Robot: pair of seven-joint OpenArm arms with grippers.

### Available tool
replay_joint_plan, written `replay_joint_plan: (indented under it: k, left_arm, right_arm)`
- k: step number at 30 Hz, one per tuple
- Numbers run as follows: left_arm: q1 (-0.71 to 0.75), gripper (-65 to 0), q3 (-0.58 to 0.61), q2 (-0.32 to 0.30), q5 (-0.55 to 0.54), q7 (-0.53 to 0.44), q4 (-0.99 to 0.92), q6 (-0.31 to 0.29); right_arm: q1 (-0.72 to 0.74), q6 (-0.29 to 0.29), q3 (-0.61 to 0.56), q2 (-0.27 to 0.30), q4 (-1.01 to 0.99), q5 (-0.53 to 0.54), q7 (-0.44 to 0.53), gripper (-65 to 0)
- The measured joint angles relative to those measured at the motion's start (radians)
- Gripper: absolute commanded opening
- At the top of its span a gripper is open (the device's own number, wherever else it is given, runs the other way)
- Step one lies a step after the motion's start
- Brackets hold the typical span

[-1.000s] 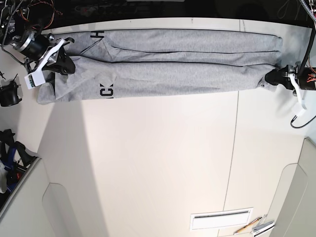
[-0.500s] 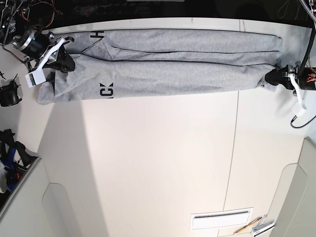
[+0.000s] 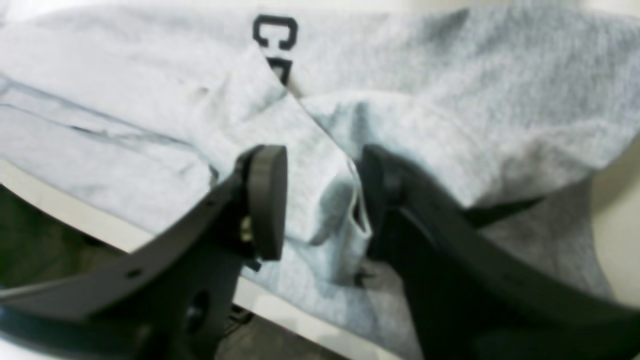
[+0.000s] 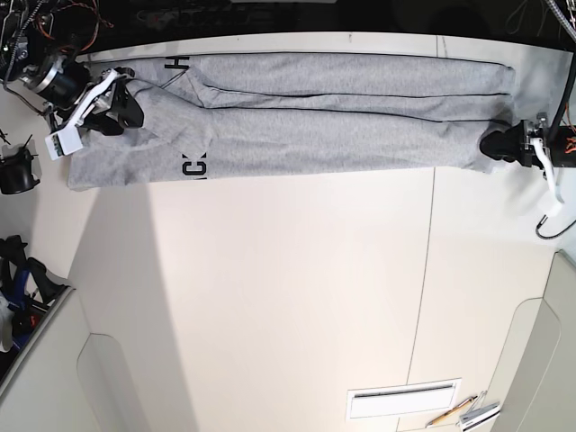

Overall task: Fold the T-shirt properly
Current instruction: 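Grasp the ends of the folded strip with both grippers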

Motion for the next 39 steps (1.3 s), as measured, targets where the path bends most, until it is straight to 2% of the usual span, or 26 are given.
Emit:
replay_joint_plan:
  k: [6,10,11,14,20,27,34,35,39]
  left_arm:
    - [0.0,-30.1,-0.114,-0.01,-0.005,0.005,0.0,0.0]
    - [0.0,-30.1,-0.171,-0.01,-0.047,0.006,0.0,0.0]
    - [0.0,-30.1,-0.184,-0.006,-0.046,0.007,0.0,0.0]
    - [0.002,-30.1,-0.238,0.024,-0.051,0.007,0.0,0.0]
    - [0.031,-30.2,-0.268,0.069,-0.06,0.007,0.0,0.0]
    - [0.039,-30.2,-0.268,0.132,-0.058,0.006,0.0,0.0]
    - [0.039,-31.0,-0.268,0.148,0.121,-0.06,0.0,0.0]
    - [0.039,-32.4,-0.268,0.147,0.123,-0.061,0.0,0.0]
    - [0.042,-44.9,-0.268,0.148,0.123,-0.062,0.0,0.0]
  right_arm:
    - [0.0,0.0,0.032,0.0,0.032,0.022,0.0,-40.8]
    - [0.001,0.0,0.049,-0.002,0.048,0.036,0.0,-42.2]
    - [0.001,0.0,0.05,-0.003,0.056,0.037,0.0,-45.4]
    - [0.003,0.0,0.05,-0.023,0.069,0.039,0.005,-65.0]
    - [0.004,0.001,0.05,-0.053,0.069,0.04,0.061,-65.0]
    - [0.006,0.001,0.046,-0.057,0.055,0.029,0.06,-65.0]
    - [0.006,0.001,0.046,-0.057,0.053,0.026,0.059,-65.0]
    - [0.006,0.001,0.046,-0.057,0.053,0.026,0.059,-65.0]
    - [0.006,0.001,0.046,-0.057,0.053,0.026,0.057,-65.0]
